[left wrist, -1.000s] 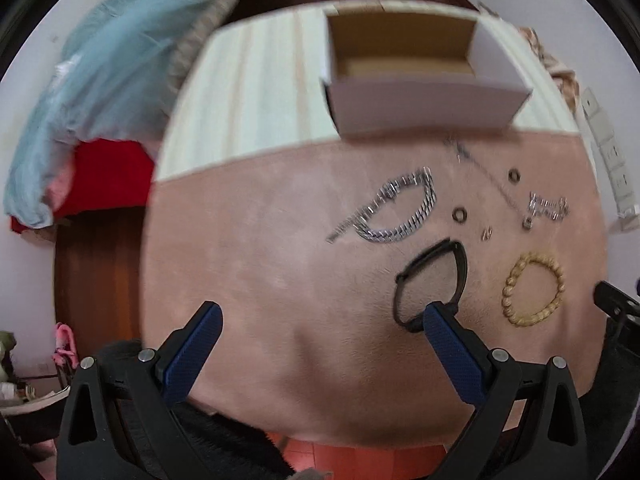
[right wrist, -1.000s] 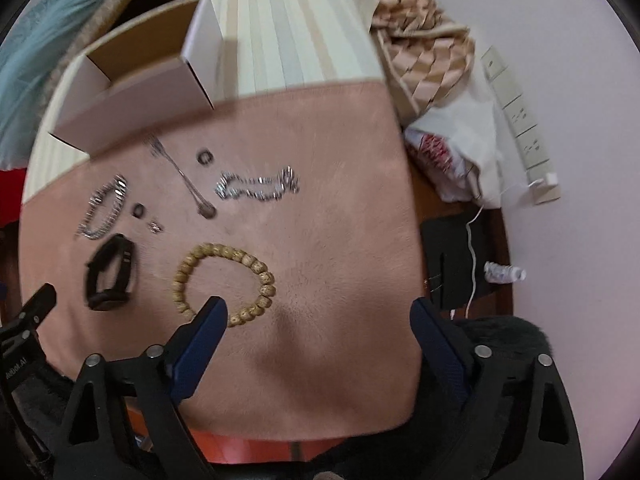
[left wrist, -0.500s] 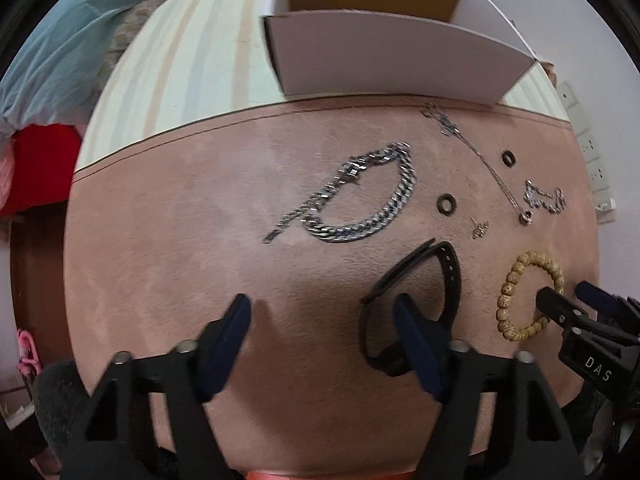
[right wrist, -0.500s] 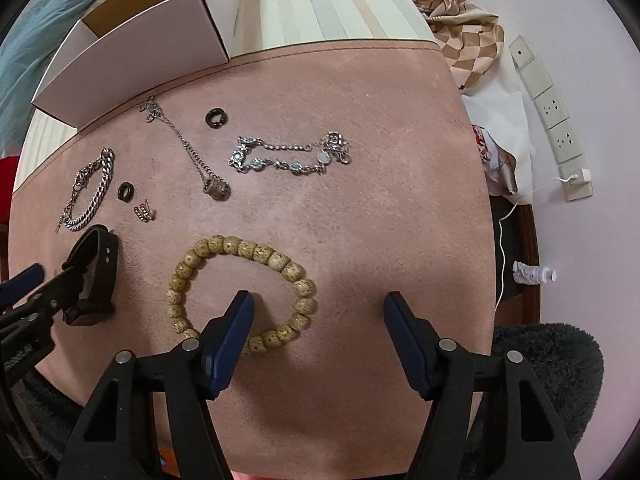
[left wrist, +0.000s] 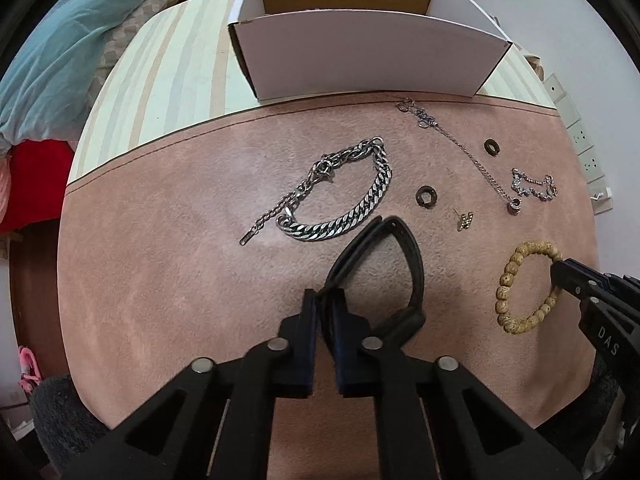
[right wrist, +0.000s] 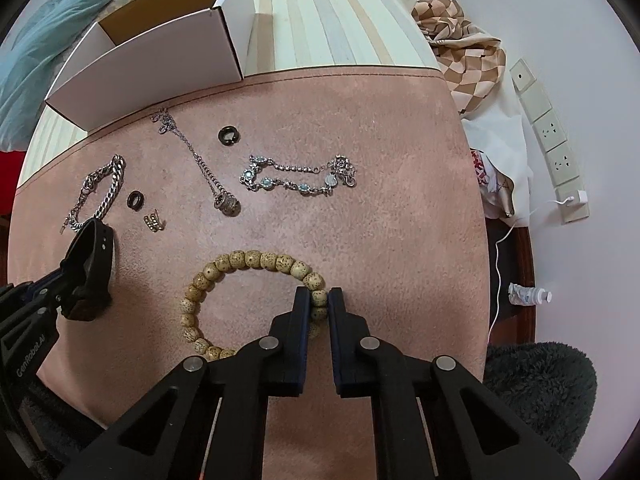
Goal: Organize jewelry
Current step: 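Grasp the black watch band with the left tool while the right tool grasps the wooden bead bracelet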
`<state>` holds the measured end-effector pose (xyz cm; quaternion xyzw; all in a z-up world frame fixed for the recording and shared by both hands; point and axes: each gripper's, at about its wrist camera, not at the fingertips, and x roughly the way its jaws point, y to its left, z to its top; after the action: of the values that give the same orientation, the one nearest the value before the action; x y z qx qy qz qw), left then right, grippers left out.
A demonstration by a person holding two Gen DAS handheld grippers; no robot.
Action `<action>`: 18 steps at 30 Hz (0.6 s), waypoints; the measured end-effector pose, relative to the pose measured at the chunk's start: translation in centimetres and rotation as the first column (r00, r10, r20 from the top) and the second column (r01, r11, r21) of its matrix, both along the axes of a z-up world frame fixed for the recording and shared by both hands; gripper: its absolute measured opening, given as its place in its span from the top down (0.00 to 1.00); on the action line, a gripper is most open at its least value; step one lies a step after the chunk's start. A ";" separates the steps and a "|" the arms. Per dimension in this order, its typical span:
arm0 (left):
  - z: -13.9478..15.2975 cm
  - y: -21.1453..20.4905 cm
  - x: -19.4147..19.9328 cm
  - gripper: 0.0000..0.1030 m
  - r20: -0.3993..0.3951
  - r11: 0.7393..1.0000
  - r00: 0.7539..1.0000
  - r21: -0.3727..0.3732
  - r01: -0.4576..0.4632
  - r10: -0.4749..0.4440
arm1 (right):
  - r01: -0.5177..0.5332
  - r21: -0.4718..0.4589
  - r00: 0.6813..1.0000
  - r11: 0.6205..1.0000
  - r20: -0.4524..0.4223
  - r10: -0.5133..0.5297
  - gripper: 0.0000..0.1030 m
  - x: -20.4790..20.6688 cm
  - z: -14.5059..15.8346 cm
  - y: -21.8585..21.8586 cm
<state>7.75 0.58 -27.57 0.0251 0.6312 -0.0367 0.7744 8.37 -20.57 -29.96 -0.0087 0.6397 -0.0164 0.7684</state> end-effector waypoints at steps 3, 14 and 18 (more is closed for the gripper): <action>-0.4 -0.4 -0.1 0.96 0.006 1.000 1.000 0.006 -0.010 0.010 | 0.003 0.008 1.000 1.000 0.002 -0.003 0.91 0.0 0.0 -0.2; 3.0 0.5 -1.0 0.97 0.047 0.999 0.998 -0.017 -0.045 0.045 | 0.051 0.131 0.998 0.990 0.023 -0.054 0.91 0.3 1.2 -2.1; 4.9 0.7 -0.6 0.97 0.078 0.998 0.995 -0.047 -0.051 0.054 | 0.022 0.168 0.997 0.986 0.074 -0.035 0.91 -0.1 3.4 -1.6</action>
<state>7.10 1.32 -22.68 -0.0077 0.5995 -0.0296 0.7998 8.30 -22.15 -26.57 0.0653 0.6090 0.0258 0.7900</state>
